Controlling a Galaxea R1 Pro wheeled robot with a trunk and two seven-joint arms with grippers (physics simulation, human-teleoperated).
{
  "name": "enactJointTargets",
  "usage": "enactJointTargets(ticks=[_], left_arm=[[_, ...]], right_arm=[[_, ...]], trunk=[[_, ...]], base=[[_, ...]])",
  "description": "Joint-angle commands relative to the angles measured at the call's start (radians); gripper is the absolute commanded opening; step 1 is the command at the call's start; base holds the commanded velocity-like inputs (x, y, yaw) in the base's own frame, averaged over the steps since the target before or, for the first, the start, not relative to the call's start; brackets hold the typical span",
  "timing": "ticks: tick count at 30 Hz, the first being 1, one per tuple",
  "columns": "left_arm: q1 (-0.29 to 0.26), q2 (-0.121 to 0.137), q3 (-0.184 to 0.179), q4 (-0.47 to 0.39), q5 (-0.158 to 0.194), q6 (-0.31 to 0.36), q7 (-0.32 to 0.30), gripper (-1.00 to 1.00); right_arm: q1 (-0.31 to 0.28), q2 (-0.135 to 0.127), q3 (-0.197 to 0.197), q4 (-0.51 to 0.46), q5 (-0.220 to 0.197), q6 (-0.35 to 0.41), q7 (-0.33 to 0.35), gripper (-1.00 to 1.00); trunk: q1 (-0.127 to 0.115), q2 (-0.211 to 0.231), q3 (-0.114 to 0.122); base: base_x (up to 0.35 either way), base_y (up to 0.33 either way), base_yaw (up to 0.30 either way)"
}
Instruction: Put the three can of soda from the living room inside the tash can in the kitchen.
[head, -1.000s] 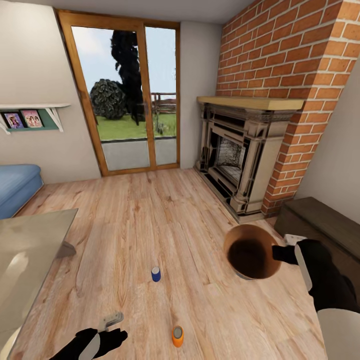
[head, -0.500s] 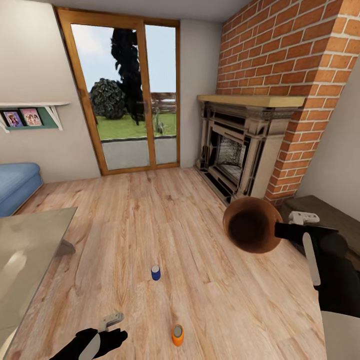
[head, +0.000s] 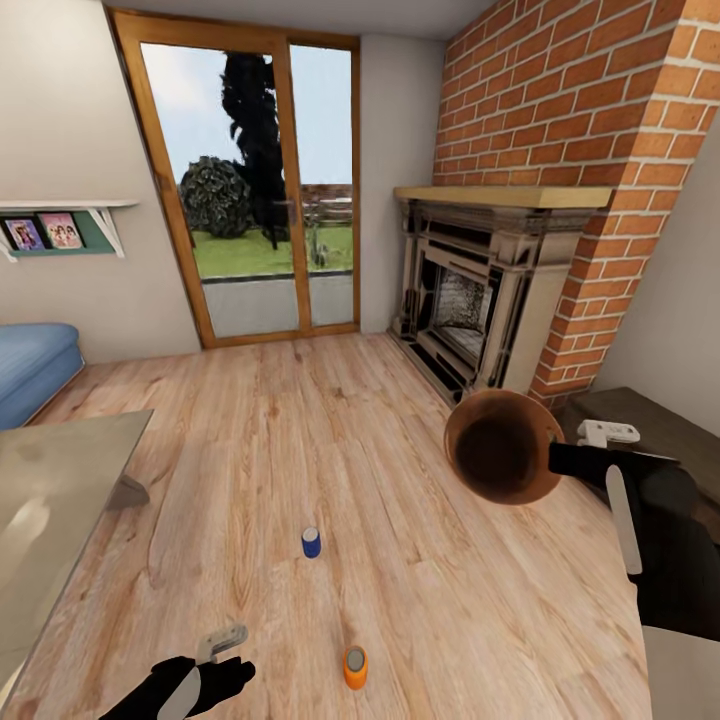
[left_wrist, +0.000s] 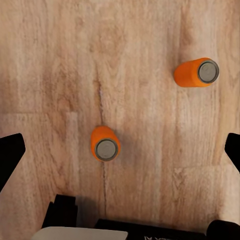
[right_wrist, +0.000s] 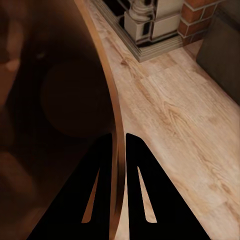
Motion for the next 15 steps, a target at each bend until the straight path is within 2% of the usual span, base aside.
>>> enactJointTargets(ticks=[1,7,15], left_arm=[[0.0,0.0,0.0,0.0,0.0,0.0,0.0,1.0],[0.0,0.0,0.0,0.0,0.0,0.0,0.0,1.0],[0.0,0.0,0.0,0.0,0.0,0.0,0.0,1.0]], right_arm=[[-0.001,0.0,0.0,-0.001,-0.012,0.0,0.006,-1.0],[0.0,-0.001,0.0,-0.001,-0.042,0.0,0.006,-1.0],[0.0,-0.002,0.0,0.0,-0.053,0.0,0.006,-1.0]], trunk=[[0.004,-0.007,-0.003],[0.027,-0.049,-0.022],[0.058,-0.105,-0.047]], base=[[0.0,0.0,0.0],[0.0,0.0,0.0],[0.0,0.0,0.0]])
